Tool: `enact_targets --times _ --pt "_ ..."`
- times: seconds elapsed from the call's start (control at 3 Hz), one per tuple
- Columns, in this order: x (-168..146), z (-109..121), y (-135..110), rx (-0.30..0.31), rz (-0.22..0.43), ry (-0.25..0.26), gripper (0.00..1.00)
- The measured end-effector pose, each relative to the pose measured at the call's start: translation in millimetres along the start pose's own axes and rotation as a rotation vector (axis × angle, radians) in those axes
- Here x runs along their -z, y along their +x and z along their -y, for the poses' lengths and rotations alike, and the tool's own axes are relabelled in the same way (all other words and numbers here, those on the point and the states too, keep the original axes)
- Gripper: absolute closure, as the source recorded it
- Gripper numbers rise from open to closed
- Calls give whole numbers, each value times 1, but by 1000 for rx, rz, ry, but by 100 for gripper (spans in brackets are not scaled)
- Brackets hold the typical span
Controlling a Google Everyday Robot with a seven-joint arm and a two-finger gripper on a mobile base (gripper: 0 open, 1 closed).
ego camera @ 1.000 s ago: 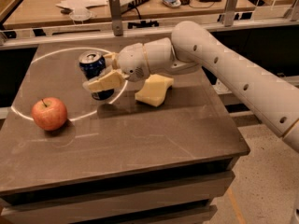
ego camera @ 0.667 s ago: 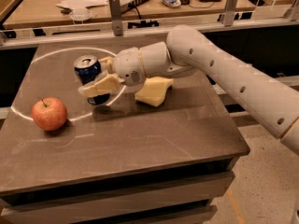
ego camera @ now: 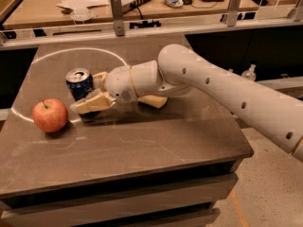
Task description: Move pepsi can near apple
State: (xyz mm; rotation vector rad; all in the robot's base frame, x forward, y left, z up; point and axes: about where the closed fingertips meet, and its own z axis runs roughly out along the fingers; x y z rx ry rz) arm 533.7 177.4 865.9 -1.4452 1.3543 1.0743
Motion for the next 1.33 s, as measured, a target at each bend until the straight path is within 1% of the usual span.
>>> enact_targets --times 0.33,0.67,1.0,1.33 --pt "1 2 6 1 -18 47 0" --pt "45 22 12 31 -108 185 0" --pt "102 49 11 50 -160 377 0" --pt "103 52 9 53 -158 391 0"
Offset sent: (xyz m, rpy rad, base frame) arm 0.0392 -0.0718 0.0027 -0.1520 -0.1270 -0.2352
